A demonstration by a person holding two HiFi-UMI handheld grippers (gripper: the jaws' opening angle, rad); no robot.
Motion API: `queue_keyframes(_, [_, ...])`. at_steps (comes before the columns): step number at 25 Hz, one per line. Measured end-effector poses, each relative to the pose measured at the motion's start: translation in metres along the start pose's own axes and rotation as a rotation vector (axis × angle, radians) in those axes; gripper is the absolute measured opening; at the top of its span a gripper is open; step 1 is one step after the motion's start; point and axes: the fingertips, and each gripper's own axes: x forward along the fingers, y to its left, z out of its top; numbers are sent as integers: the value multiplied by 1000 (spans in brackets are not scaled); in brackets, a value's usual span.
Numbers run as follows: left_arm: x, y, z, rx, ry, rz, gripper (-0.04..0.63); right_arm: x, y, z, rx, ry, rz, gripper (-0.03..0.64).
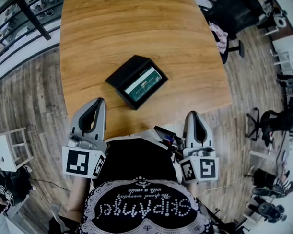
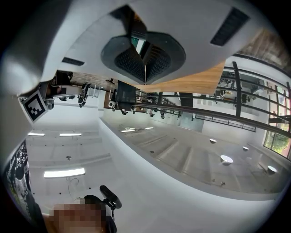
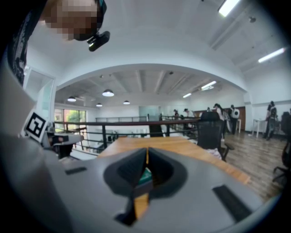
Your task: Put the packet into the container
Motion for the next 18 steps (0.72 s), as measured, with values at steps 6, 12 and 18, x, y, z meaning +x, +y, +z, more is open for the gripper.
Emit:
queue_keyframes(6, [0, 0, 0, 0, -1, -1, 31, -1, -1, 0, -1, -1, -6, 34])
queue_keyframes(12, [0, -2, 1, 1, 2, -6, 31, -2, -2, 1, -10, -3, -9, 34])
queue_keyframes(18, [-1, -3, -1, 1, 2, -6, 31, -3, -4, 0, -12, 0, -14, 34])
